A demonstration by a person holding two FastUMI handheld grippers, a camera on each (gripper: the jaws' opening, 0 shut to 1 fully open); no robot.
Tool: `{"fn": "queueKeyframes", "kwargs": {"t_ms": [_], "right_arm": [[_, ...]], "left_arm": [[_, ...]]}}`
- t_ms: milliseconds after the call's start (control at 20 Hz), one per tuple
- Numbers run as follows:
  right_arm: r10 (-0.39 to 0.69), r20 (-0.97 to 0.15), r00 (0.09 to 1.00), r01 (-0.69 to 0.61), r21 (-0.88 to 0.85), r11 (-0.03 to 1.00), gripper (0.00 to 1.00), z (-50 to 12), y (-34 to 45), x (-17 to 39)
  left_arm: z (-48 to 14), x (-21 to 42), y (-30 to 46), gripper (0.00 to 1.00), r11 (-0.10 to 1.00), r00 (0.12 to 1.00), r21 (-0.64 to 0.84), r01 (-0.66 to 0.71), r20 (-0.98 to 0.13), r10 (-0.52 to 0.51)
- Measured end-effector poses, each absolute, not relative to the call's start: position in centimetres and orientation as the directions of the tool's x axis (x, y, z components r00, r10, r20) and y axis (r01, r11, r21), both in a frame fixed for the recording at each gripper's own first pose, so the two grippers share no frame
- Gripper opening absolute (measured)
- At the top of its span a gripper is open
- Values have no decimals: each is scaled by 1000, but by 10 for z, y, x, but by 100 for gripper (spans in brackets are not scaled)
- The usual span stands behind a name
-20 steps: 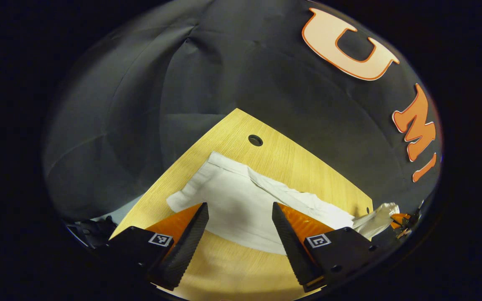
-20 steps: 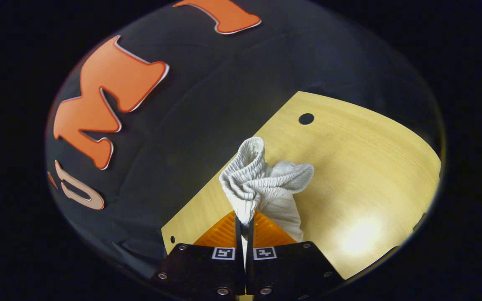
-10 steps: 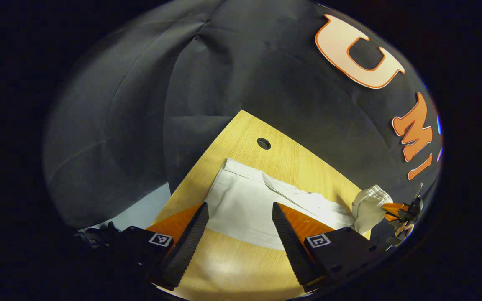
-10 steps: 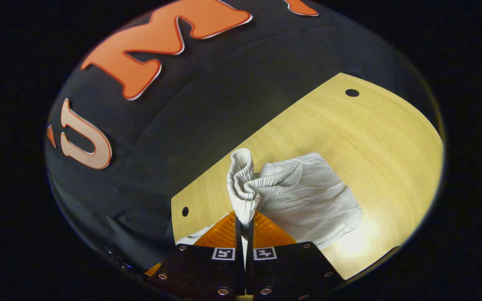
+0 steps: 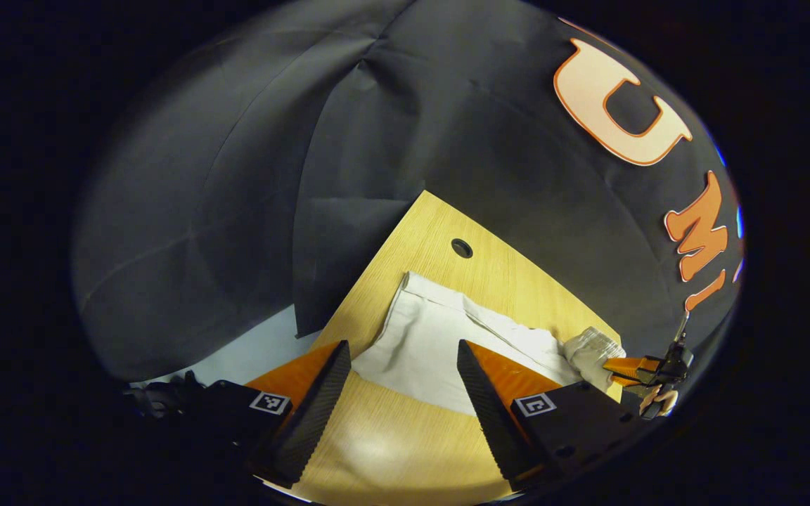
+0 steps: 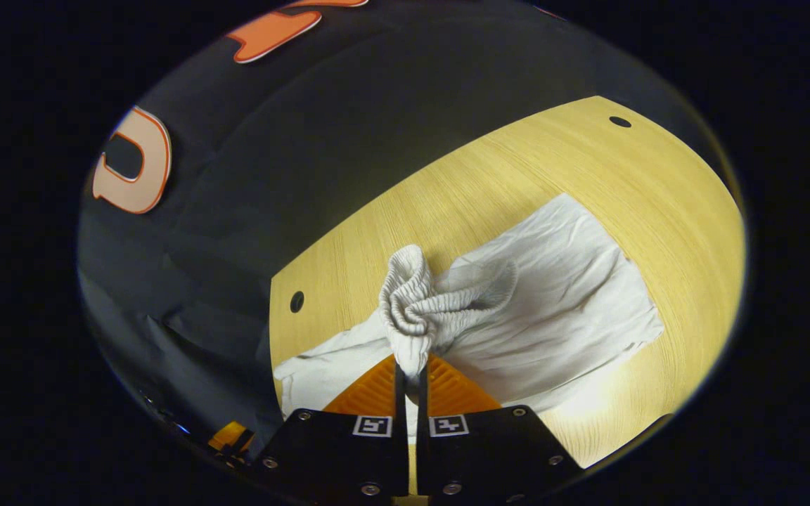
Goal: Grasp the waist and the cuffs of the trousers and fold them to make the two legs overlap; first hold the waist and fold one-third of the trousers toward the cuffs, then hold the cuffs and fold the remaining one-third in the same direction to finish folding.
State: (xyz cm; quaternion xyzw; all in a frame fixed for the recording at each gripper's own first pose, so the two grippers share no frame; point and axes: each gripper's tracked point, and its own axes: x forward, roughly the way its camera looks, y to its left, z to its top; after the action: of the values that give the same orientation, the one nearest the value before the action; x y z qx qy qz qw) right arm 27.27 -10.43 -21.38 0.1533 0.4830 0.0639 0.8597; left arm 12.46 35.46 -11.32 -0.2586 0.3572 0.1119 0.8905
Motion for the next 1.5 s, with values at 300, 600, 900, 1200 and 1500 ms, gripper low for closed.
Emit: {"fn": "queueKeyframes", "kwargs": {"t_ms": [300,600,900,1200,1500], "right_arm": [[307,-854,419,-4,337,942,35,-223,-102,270],[355,-847,396,20,395,919,95,-224,-104,263],[345,-847,405,59,401,914,99,-219,-130,264],[344,-850,399,61,399,915,99,-214,-160,269],[347,-854,388,99,413,905,99,-218,-185,272]], "left_arm": [[-121,127,352,100,832,708,-394,-391,-706,-1],[-140,115,362,100,762,706,-488,-425,-705,-57],[-179,103,372,100,644,690,-583,-494,-714,-118],[-223,74,398,100,453,684,-681,-575,-704,-190],[-248,87,381,100,355,667,-695,-626,-712,-218]]}}
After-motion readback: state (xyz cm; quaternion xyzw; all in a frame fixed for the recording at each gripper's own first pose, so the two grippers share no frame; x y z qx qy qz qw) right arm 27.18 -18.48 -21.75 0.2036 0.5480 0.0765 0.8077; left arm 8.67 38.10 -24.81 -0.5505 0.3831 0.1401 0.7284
